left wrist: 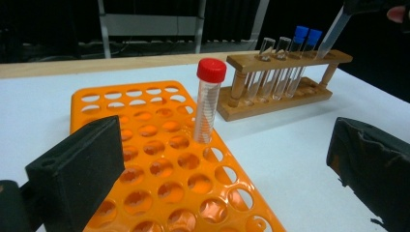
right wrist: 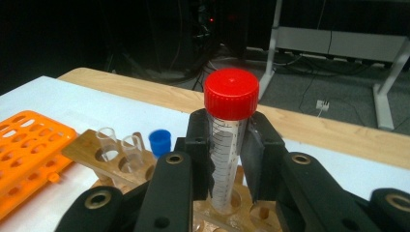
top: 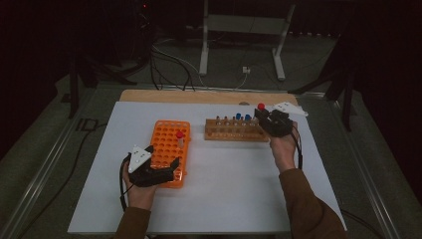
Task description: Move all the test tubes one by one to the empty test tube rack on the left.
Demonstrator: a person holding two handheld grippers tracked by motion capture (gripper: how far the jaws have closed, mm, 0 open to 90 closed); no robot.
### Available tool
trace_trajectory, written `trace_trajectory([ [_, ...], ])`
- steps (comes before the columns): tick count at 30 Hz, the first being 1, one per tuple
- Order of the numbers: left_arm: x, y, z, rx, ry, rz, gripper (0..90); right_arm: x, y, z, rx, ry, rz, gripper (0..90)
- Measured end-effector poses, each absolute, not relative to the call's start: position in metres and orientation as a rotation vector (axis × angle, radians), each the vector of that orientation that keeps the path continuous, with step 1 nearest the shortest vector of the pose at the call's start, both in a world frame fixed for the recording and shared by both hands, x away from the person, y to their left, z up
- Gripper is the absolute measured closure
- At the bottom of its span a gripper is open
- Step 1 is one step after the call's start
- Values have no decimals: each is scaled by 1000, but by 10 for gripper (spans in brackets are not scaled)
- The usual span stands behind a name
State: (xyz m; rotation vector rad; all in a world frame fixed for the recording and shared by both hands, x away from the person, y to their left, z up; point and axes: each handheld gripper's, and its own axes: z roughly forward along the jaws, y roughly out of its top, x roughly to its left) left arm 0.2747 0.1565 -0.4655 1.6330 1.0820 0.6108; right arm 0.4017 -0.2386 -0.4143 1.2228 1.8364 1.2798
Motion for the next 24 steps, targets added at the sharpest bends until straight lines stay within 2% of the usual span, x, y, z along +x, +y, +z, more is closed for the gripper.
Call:
trace_trajectory([
  [11, 280, 150, -446, 1636, 998, 636, 7, 384, -234, -396, 1169, 1897, 1335, 744],
  [24, 293, 114, -433, 1682, 949, 606, 7, 359, -206, -389, 1089, 2032, 1449, 742],
])
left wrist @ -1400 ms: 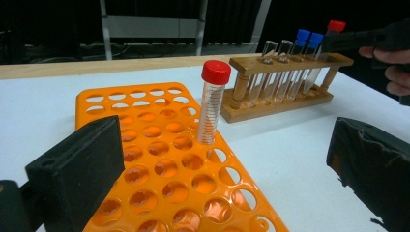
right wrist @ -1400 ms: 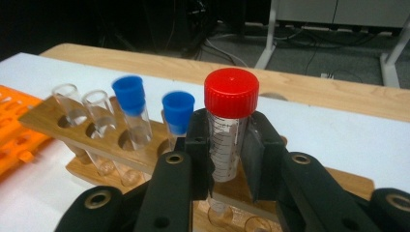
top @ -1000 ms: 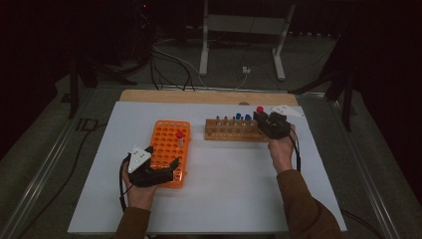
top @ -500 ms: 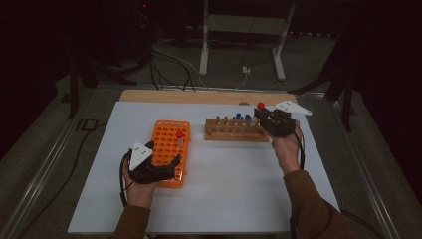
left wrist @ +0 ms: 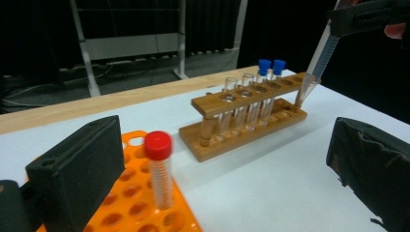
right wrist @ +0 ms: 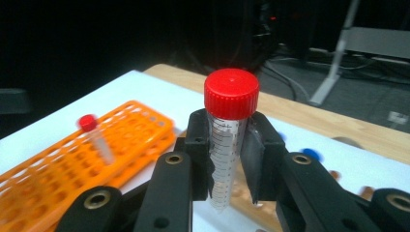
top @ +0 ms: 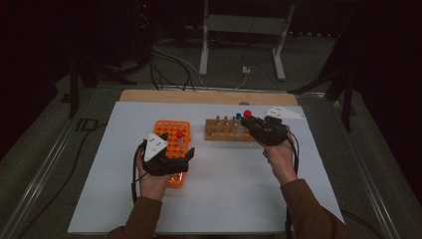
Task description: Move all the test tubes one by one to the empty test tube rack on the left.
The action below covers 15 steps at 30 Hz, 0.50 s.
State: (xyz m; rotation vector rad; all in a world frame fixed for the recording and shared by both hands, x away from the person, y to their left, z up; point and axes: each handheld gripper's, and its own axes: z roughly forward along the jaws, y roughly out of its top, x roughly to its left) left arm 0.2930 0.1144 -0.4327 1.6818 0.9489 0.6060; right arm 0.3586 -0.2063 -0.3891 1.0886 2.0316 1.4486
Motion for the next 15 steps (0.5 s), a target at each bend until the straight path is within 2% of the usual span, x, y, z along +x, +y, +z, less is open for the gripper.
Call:
trace_trajectory([
  [15, 302, 70, -431, 1745, 844, 549, 68, 333, -171, -396, 1000, 2169, 1535, 740],
])
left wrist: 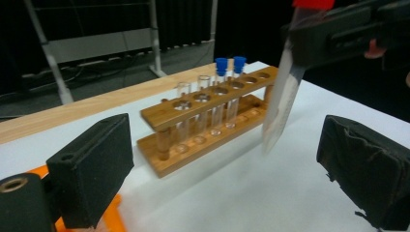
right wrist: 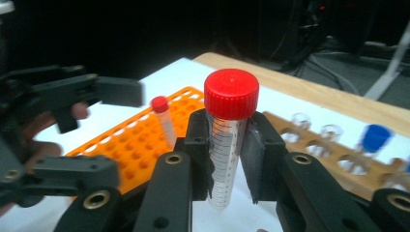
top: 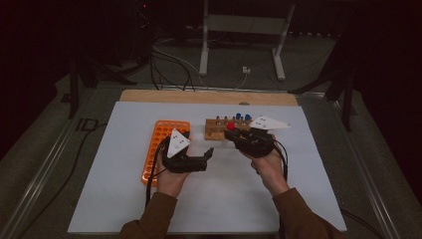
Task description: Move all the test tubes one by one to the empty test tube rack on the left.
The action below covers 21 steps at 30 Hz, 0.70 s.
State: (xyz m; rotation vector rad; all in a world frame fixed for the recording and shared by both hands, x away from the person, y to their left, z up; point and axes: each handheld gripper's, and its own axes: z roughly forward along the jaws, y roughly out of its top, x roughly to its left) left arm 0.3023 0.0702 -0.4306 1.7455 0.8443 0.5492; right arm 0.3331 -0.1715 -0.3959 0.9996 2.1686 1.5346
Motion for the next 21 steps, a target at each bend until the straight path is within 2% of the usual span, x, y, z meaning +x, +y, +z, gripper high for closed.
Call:
trace_trajectory([
  [14, 304, 53, -433, 1833, 788, 494, 172, 321, -148, -401, 918, 2253, 1543, 740],
  [21, 302, 52, -434, 1838, 762, 472, 488, 318, -142, -403, 897, 2276, 1553, 740],
])
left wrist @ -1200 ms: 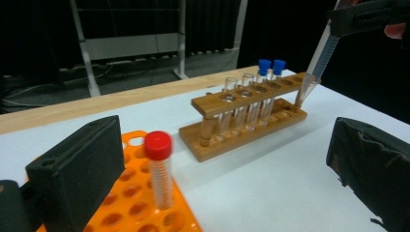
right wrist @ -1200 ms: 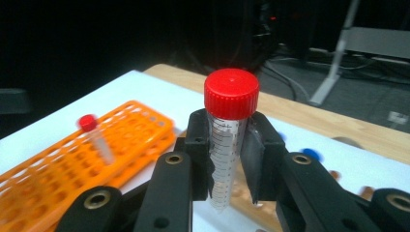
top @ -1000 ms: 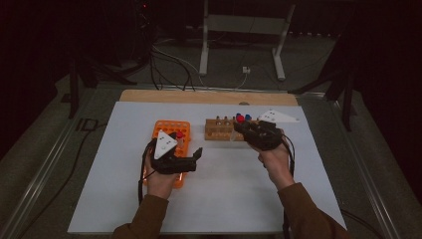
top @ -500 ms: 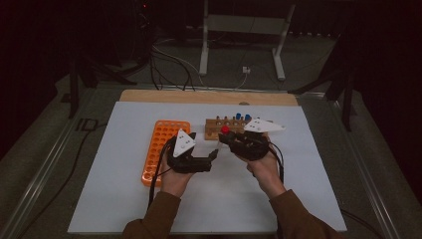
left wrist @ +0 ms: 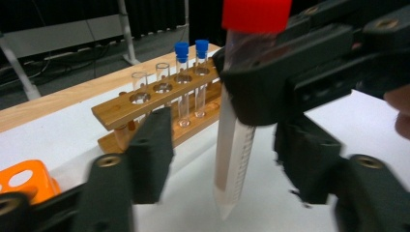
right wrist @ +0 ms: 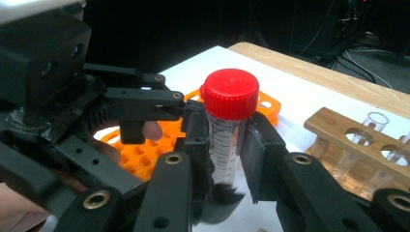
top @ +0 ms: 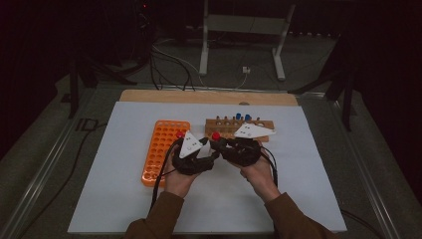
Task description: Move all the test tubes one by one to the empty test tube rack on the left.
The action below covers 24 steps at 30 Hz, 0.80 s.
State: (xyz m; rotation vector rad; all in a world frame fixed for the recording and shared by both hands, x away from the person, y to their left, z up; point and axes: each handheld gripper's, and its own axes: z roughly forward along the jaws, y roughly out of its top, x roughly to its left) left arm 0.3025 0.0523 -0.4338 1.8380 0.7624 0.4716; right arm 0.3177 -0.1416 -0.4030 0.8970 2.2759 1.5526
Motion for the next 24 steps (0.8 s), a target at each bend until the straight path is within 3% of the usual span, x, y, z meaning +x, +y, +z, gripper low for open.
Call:
trace_trajectory([
  [6, 302, 52, -435, 1852, 734, 433, 734, 317, -141, -405, 897, 2281, 1558, 740],
  [12, 302, 52, -436, 1855, 727, 431, 749, 317, -143, -406, 893, 2283, 1567, 732],
  [24, 307, 66, -445, 1851, 795, 448, 750, 313, -155, -401, 877, 2219, 1600, 222],
])
